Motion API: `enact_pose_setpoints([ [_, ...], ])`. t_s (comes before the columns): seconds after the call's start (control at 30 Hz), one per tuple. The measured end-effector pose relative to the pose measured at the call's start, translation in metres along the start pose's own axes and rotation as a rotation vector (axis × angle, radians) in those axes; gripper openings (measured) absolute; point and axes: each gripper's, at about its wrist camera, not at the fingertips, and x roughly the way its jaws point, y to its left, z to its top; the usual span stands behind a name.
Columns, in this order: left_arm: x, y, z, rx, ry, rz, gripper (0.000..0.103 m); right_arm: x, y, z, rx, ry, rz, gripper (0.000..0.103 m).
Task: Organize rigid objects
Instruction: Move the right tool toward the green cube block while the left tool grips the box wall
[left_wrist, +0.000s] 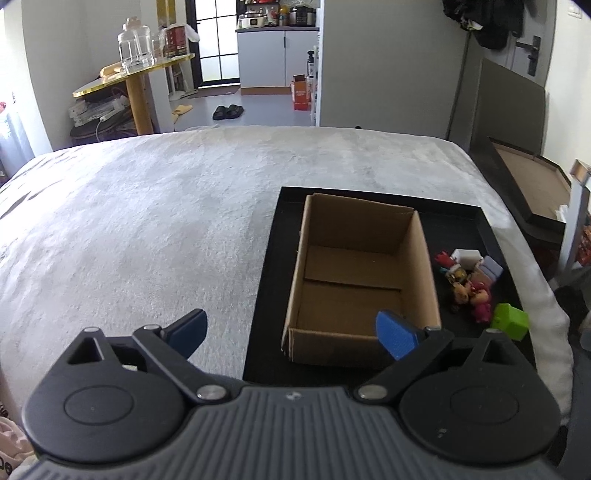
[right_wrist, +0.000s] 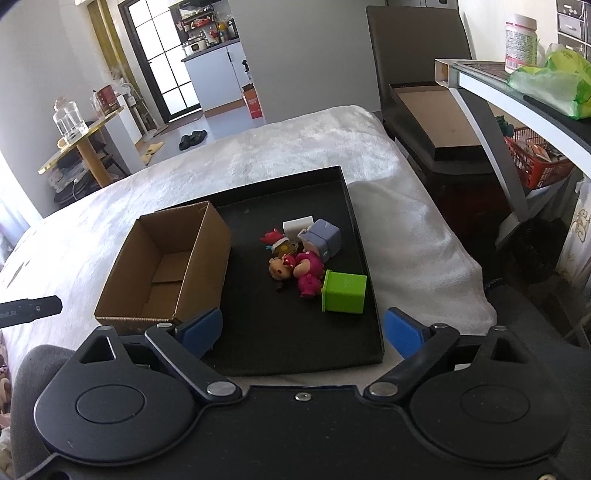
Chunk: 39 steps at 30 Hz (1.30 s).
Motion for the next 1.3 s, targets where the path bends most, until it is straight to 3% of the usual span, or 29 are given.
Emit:
enact_pose_setpoints([
  [0.47,0.043,0.005,0.011,-0.043,0.074,0.024,0.076,0.031,-0.014,0.016,0.031,0.041,-0.033,0.092],
  [0.67,0.059,0.008,0.011,-0.063,0.093,0.029,0.070,0.044,-0.023,0.014,0.066,0.059,-0.044,0.092],
  [0.9,0.078,0.009,0.007,-0.077,0.123,0.019,0.055,0.056,-0.029,0.007,0.095,0.074,-0.045,0.092],
  [1.03,0.086,0.011,0.004,-0.083,0.121,0.020,0.053,0.063,-0.030,0.003,0.104,0.080,-0.048,0.091],
  [1.3,0.100,0.015,0.002,-0.114,0.140,0.012,0.042,0.082,-0.030,-0.002,0.095,0.109,-0.062,0.084],
])
